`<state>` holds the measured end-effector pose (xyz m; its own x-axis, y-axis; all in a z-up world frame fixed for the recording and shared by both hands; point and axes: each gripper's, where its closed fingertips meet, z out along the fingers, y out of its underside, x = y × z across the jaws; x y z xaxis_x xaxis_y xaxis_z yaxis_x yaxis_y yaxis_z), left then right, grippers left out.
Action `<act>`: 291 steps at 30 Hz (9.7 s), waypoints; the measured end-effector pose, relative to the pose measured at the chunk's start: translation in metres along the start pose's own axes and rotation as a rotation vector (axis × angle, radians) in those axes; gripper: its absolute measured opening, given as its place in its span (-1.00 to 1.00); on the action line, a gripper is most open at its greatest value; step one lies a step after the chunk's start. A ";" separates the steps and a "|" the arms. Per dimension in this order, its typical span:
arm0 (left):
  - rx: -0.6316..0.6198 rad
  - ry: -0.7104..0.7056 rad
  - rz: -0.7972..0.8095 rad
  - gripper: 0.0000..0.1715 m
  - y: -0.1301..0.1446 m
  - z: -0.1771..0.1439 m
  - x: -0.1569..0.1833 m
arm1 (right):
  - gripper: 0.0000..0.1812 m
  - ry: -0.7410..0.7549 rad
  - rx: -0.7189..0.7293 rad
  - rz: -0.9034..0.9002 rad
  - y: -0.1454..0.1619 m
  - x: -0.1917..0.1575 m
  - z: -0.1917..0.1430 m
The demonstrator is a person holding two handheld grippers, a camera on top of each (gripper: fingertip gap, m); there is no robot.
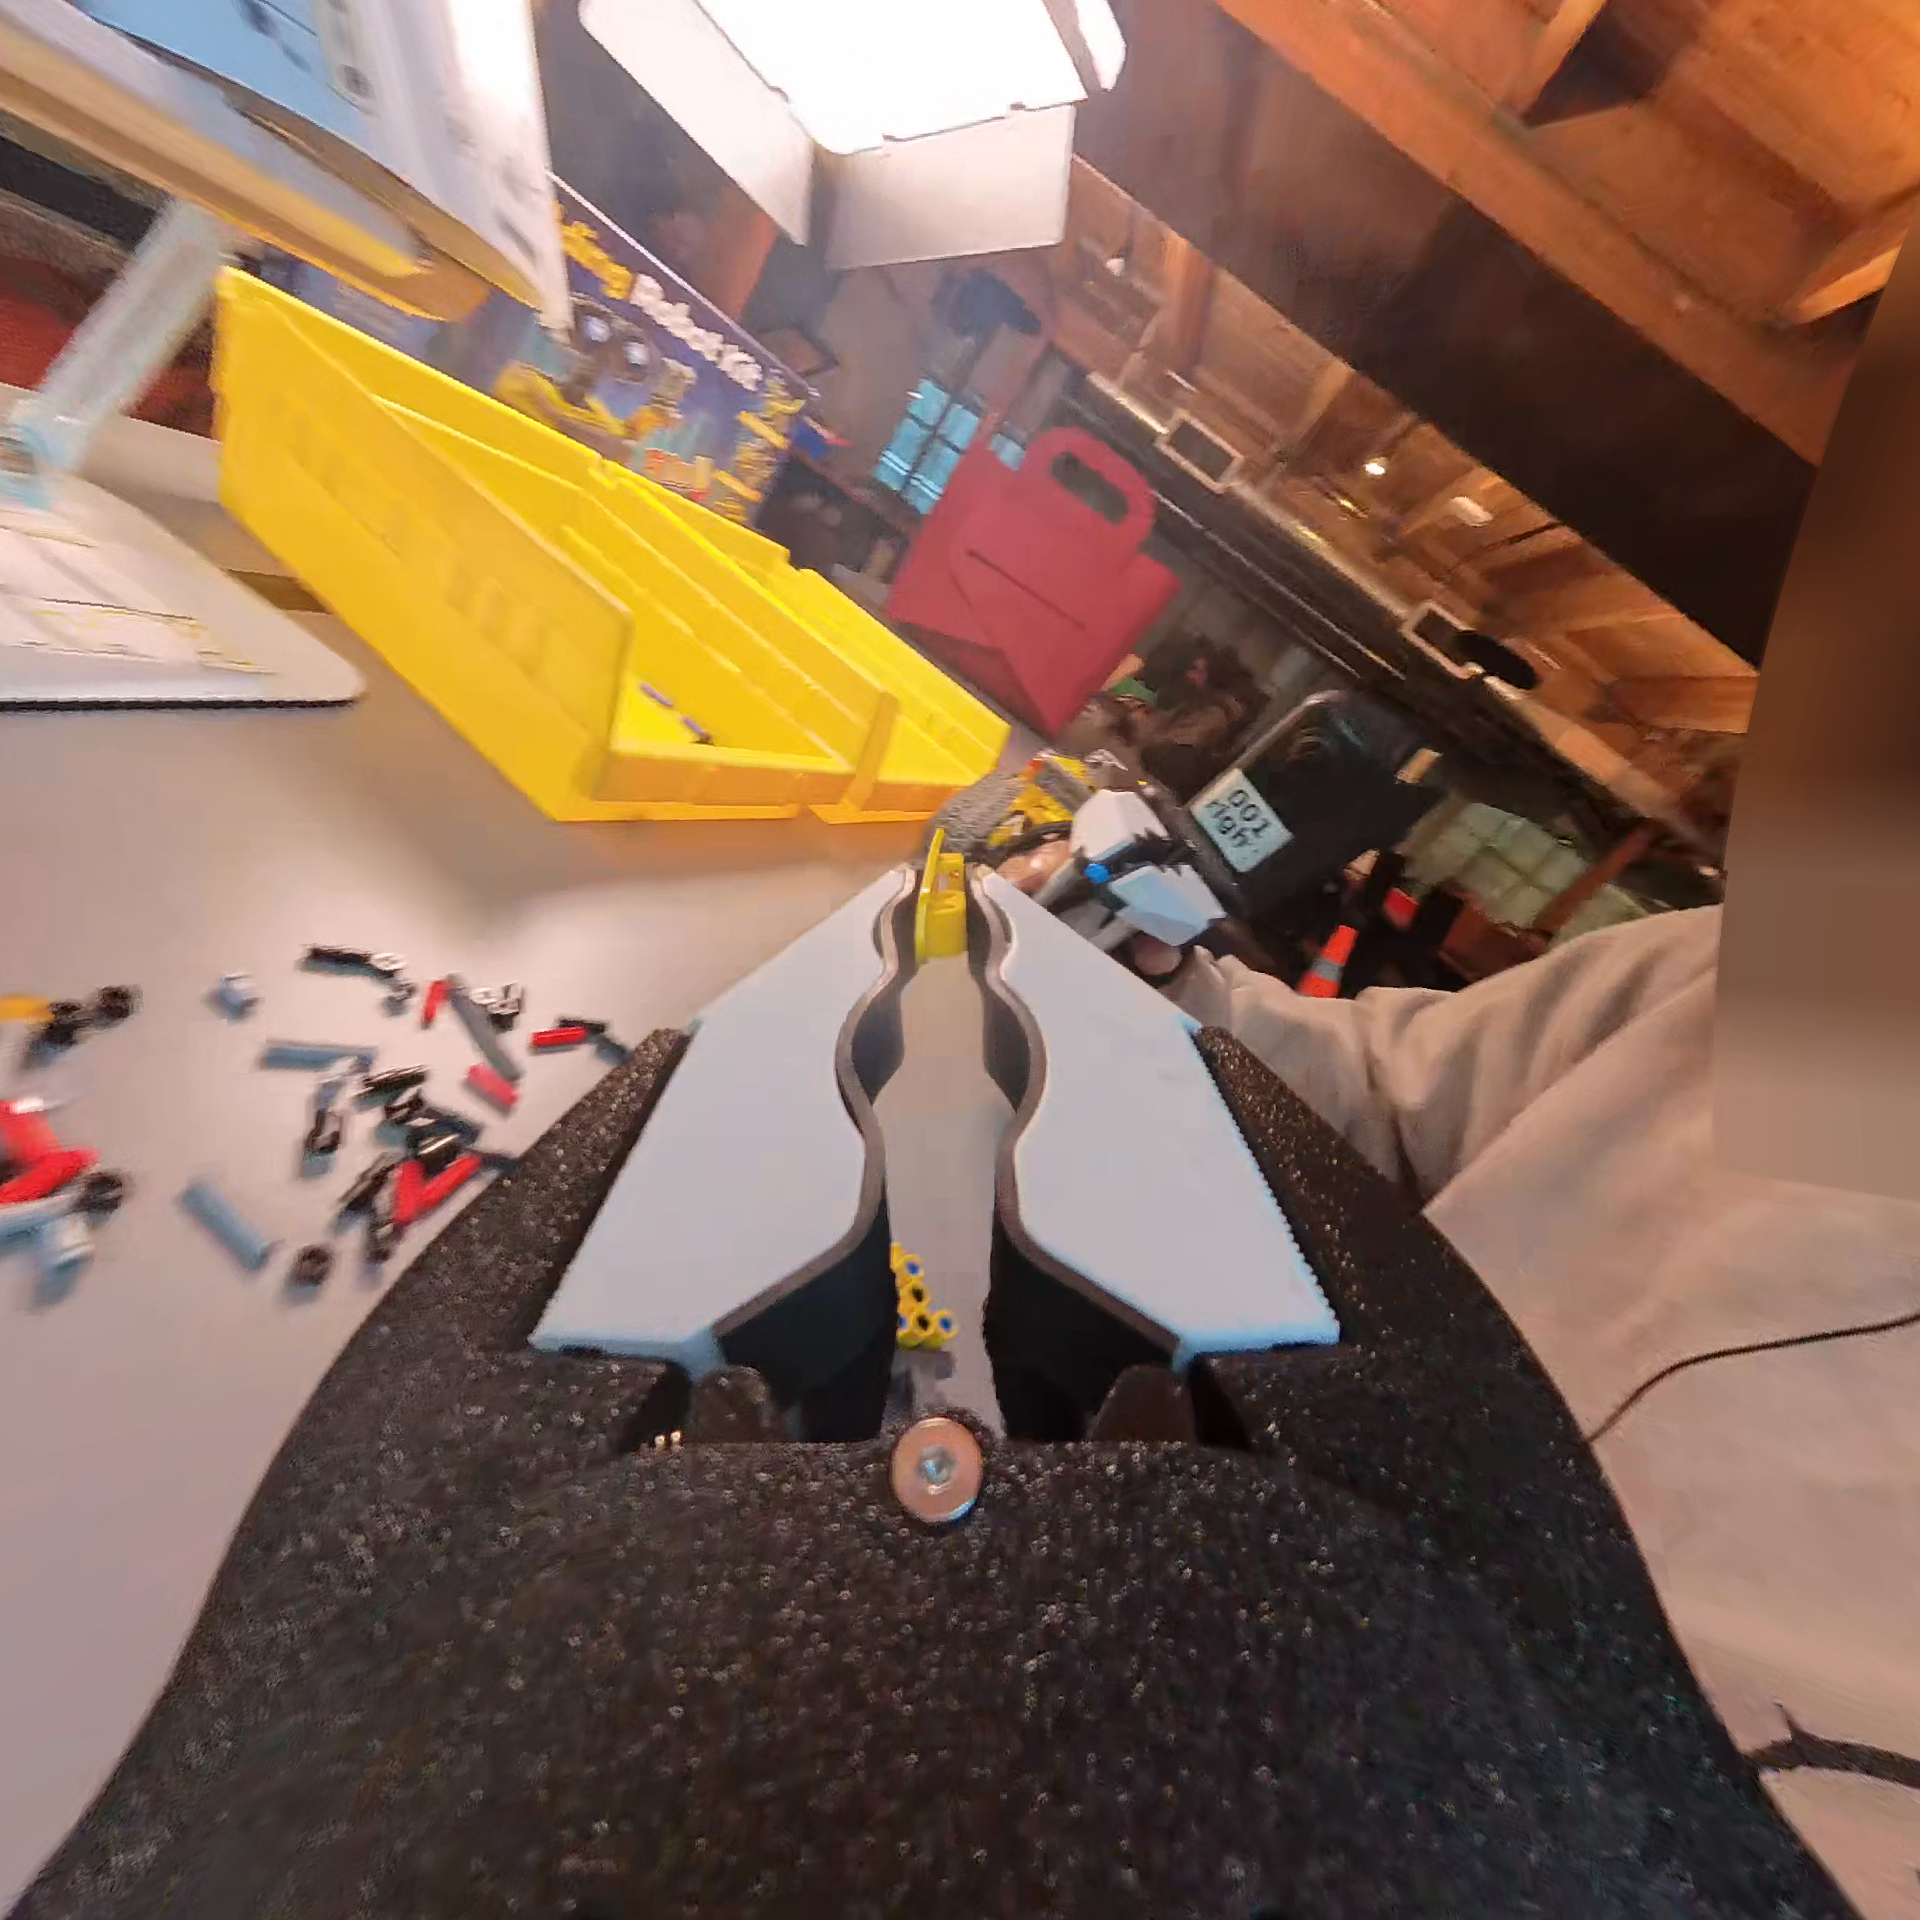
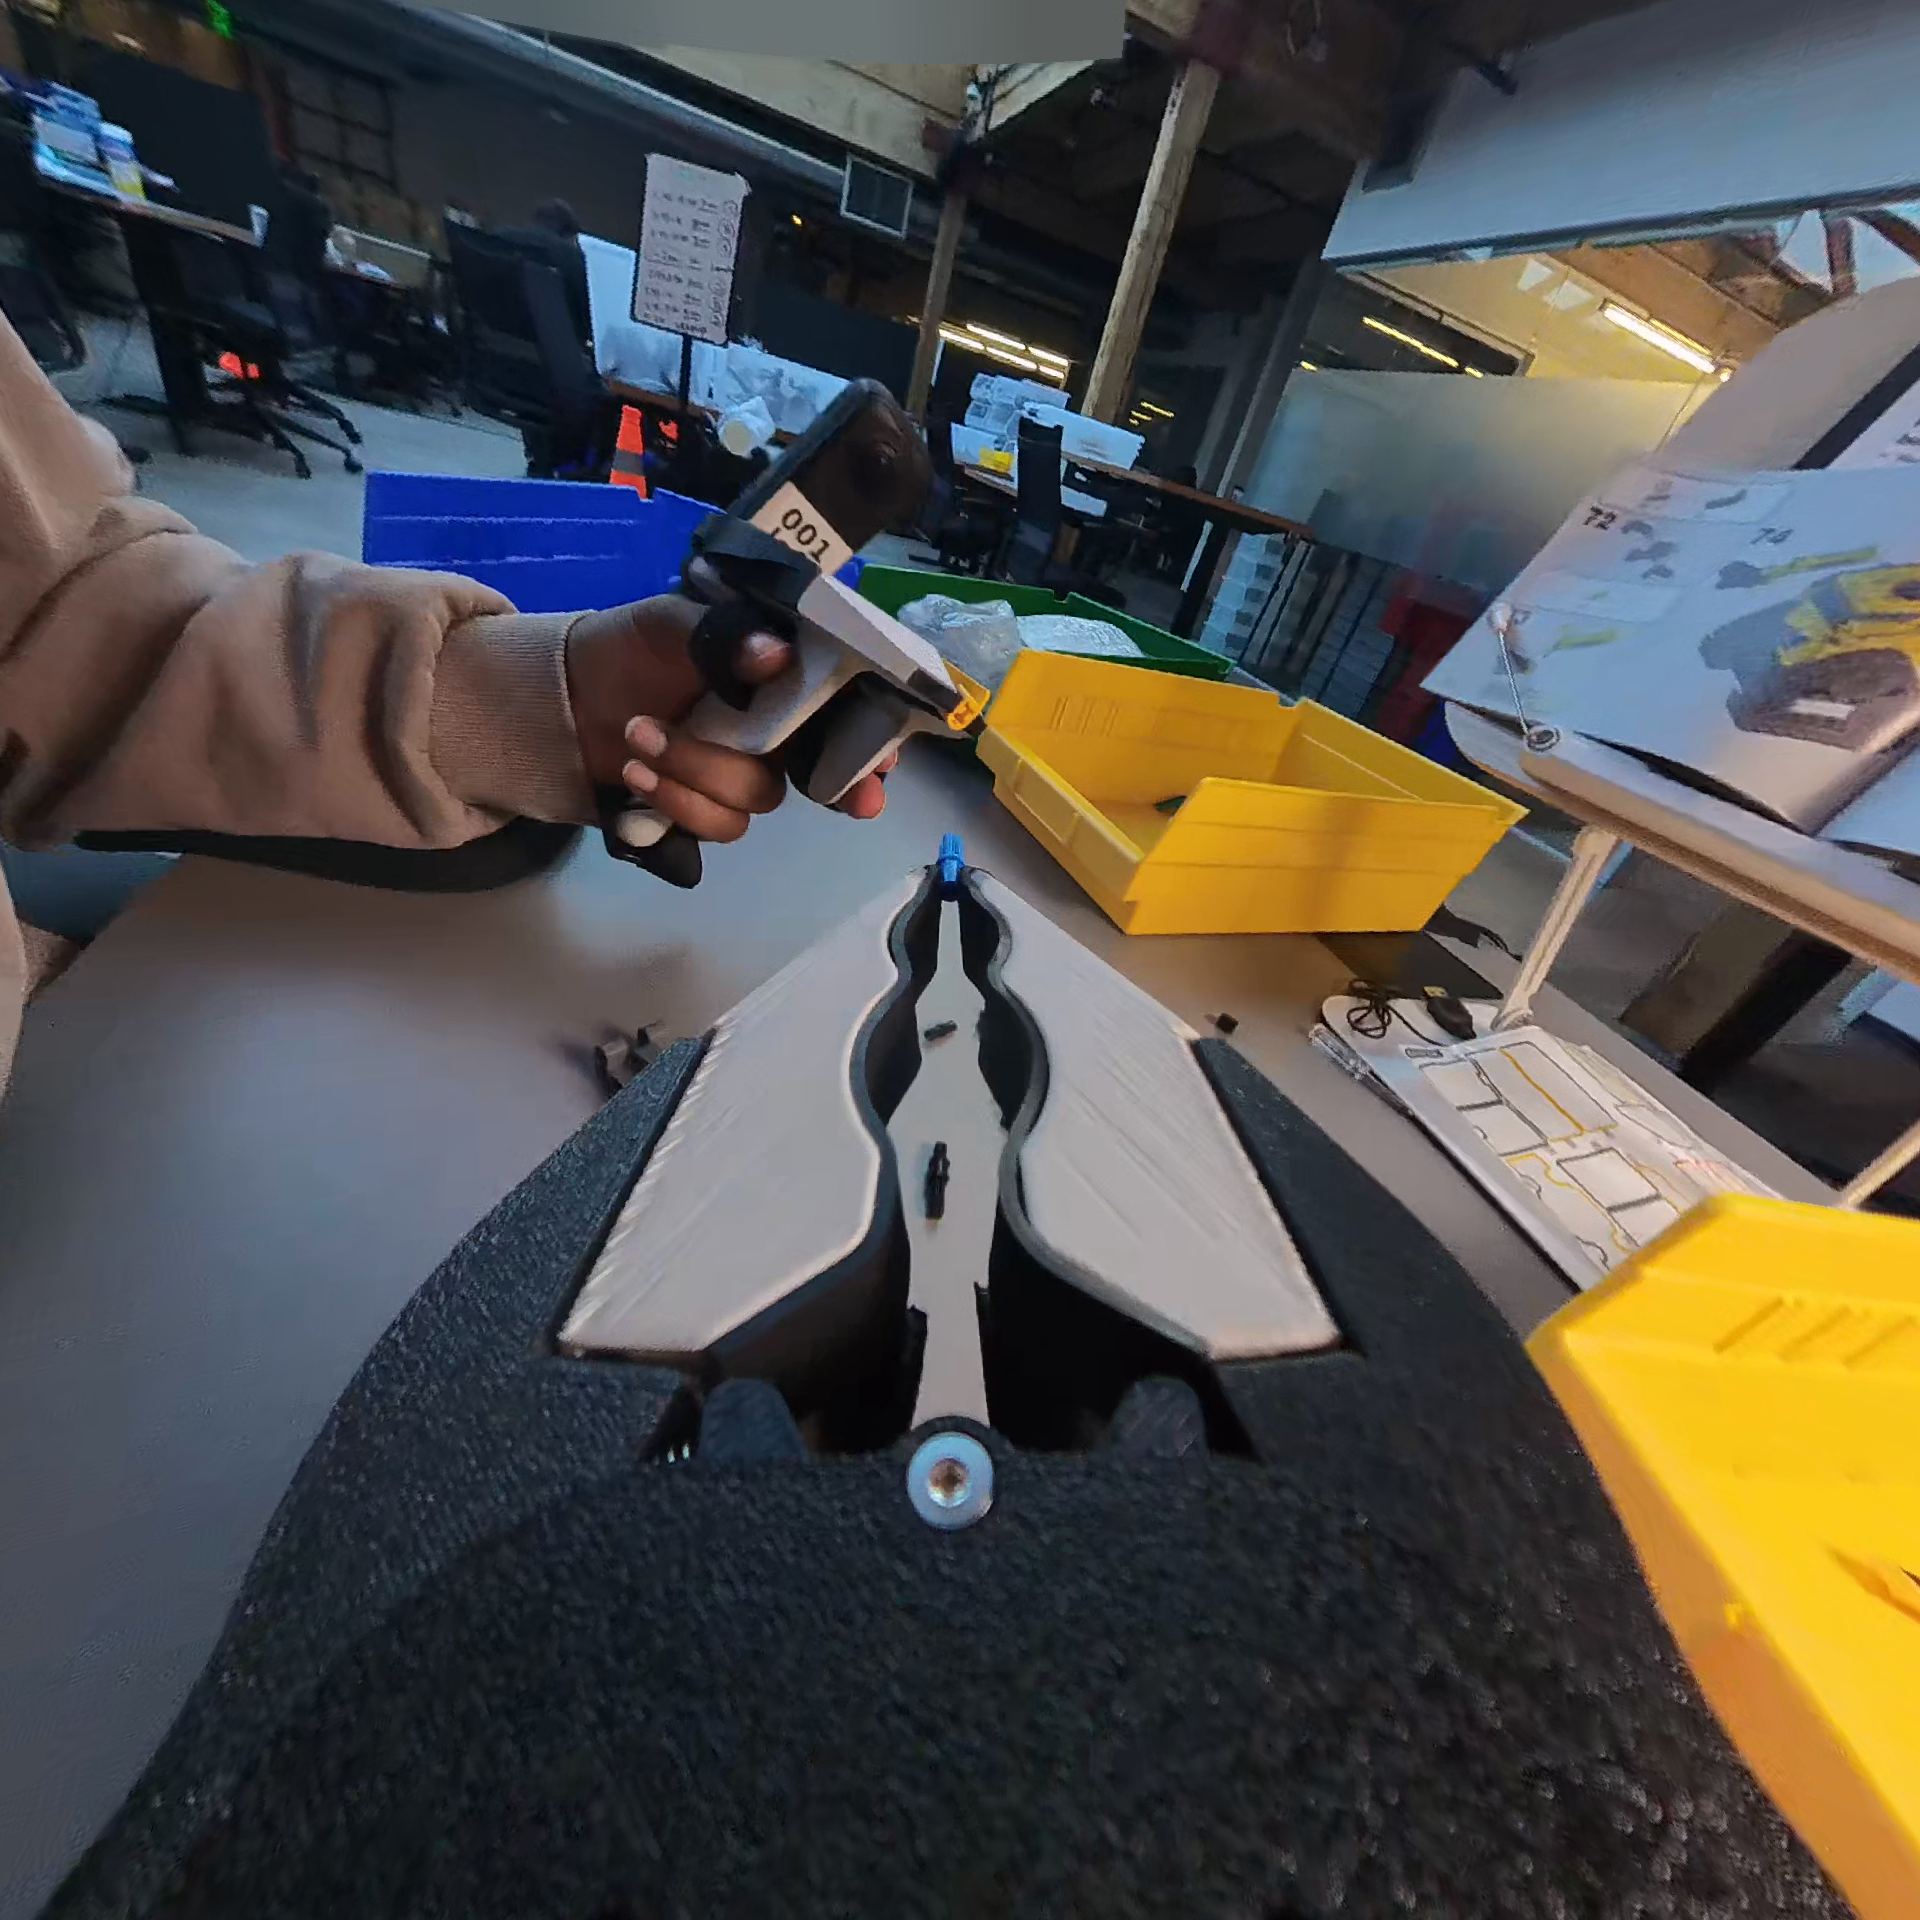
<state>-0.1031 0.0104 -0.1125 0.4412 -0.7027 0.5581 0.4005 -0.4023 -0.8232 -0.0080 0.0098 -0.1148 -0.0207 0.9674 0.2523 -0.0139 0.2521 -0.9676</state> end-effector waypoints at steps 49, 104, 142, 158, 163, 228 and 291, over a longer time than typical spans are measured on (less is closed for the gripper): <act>-0.183 0.017 -0.063 -0.91 0.051 0.023 -0.001 | -0.76 0.762 -0.702 0.156 0.013 0.291 -0.192; -0.232 0.124 0.222 -0.76 0.069 0.037 0.039 | -1.00 -0.353 0.087 1.346 0.023 -0.021 0.009; -0.237 0.226 -0.271 -0.90 0.071 0.036 0.035 | -0.85 -0.011 -0.167 0.167 0.033 -0.032 0.018; -0.225 0.017 -0.088 -0.80 0.065 0.032 0.006 | -0.85 0.698 -0.818 0.190 0.129 0.239 -0.085; -0.226 0.001 -0.075 -0.80 0.064 0.030 0.004 | -0.85 0.677 -1.069 0.258 0.177 0.272 -0.084; -0.257 0.021 -0.177 -0.78 0.071 0.028 -0.001 | -0.97 0.348 -1.028 0.808 0.202 0.263 -0.062; -0.489 -0.121 0.226 -0.64 0.077 0.000 -0.022 | -0.71 0.136 -0.375 0.197 0.077 0.028 -0.011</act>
<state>-0.0819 -0.0048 -0.1888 0.5736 -0.7426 0.3457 -0.1222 -0.4949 -0.8603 0.0017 0.0562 -0.1821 0.1451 0.9859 0.0834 0.3413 0.0293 -0.9395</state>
